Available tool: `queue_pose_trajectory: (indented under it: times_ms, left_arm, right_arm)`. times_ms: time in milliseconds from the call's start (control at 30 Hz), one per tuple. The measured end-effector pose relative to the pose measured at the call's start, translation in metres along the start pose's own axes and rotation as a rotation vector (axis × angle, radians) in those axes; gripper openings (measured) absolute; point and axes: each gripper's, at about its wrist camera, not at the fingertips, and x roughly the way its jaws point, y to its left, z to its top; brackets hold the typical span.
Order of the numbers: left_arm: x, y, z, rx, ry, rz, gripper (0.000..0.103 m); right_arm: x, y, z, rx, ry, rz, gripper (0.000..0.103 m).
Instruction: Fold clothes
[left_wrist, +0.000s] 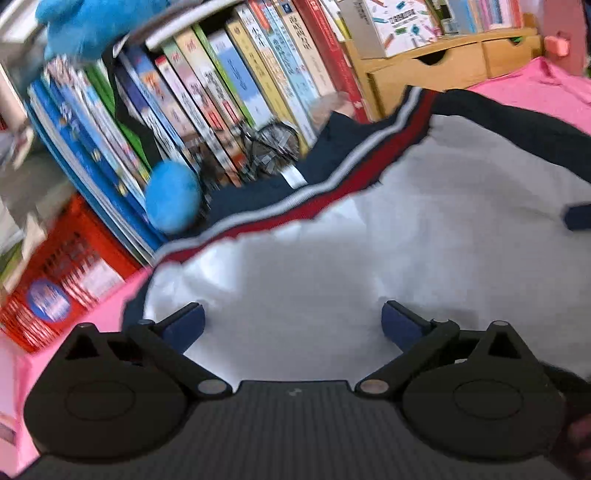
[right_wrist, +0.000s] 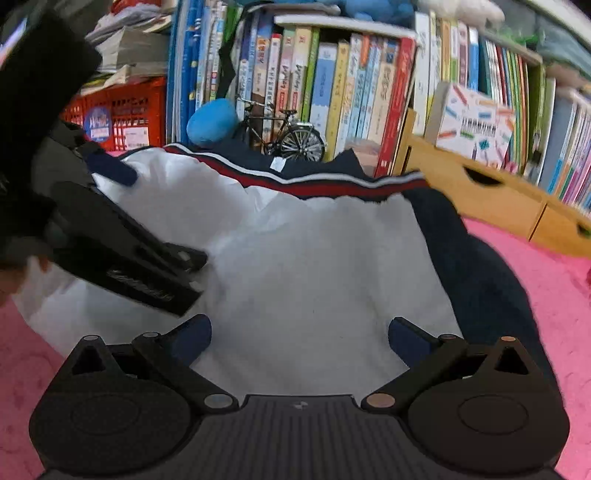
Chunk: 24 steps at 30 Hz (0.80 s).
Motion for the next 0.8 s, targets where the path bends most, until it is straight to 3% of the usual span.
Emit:
queue_pose_trajectory:
  times_ms: [67,167,300,567,700,800]
  left_arm:
    - [0.016,0.003,0.011,-0.002,0.009,0.049,0.103]
    - [0.042,0.014,0.031,-0.06,0.031,0.064,0.103]
    - [0.063,0.031,0.048,-0.14,0.039,0.03,0.103]
    - [0.09,0.041,0.068,-0.202,0.044,0.081,0.103]
    - [0.082,0.047,0.075,-0.24,0.056,0.096,0.102]
    - [0.055,0.056,0.065,-0.251,0.053,0.057,0.101]
  right_arm:
    - [0.002,-0.006,0.0,0.03,0.004,0.026,0.103]
    - [0.003,-0.009,-0.001,0.043,0.003,0.04,0.103]
    - [0.003,-0.012,-0.003,0.051,0.002,0.049,0.103]
    - [0.004,-0.013,-0.004,0.056,0.0,0.061,0.103]
    - [0.004,-0.015,-0.004,0.058,-0.001,0.069,0.103]
    - [0.004,-0.016,-0.003,0.057,-0.002,0.073,0.103]
